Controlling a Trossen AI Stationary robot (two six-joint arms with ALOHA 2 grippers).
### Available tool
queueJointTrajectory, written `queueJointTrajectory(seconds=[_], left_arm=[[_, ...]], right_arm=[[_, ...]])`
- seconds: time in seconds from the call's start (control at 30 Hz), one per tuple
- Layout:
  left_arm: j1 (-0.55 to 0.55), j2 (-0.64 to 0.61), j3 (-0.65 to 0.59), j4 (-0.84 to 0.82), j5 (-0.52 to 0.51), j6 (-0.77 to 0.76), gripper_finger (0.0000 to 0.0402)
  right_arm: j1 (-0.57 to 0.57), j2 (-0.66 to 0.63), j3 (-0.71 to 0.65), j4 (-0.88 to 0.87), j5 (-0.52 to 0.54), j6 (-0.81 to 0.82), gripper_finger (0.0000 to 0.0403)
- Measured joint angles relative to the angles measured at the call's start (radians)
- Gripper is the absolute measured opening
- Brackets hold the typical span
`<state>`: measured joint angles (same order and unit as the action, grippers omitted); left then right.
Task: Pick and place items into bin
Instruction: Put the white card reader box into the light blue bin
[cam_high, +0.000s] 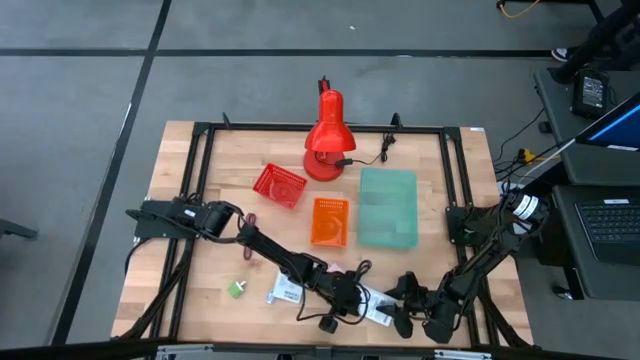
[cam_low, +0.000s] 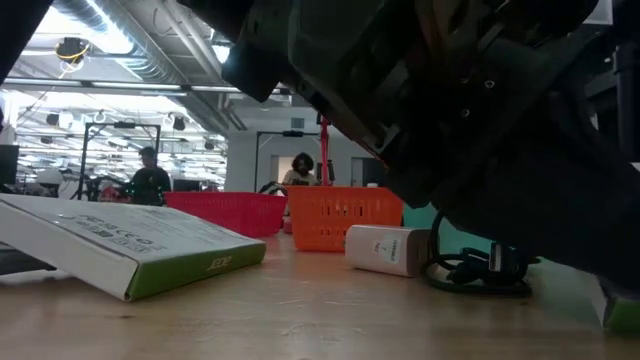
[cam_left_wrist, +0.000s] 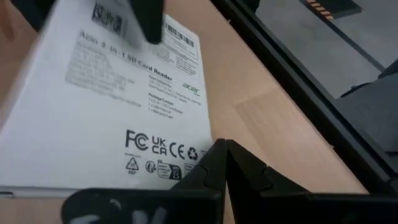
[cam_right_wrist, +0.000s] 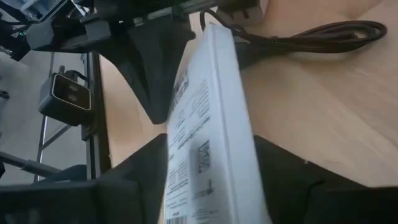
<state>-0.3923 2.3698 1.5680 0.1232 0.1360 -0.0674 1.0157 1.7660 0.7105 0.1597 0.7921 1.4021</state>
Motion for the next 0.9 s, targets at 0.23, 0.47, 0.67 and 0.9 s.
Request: queueJointTrajectory(seconds=[0.23, 0.47, 0.67, 0.9], left_arm=[[-0.001, -0.038, -0.008, -0.043, 0.007, 0.055, 0.0003], [-0.019, -0.122, -0.005, -0.062, 0.009, 0.139, 0.0003], [-0.033, -0.208, -0.004, -0.081, 0.013, 0.212, 0.0003], [-0.044, -0.327, -0.006, -0.206, 0.011, 0.273, 0.0002]], right_arm=[[-0.001, -0.003, 0.003, 0.013, -0.001, 0.008, 0.0057], [-0.001, -0.004, 0.003, 0.016, 0.001, 0.008, 0.0031], [0.002, -0.003, 0.003, 0.016, 0.004, 0.006, 0.0026], [0.029, -0.020, 0.001, 0.004, 0.056, -0.049, 0.0026]])
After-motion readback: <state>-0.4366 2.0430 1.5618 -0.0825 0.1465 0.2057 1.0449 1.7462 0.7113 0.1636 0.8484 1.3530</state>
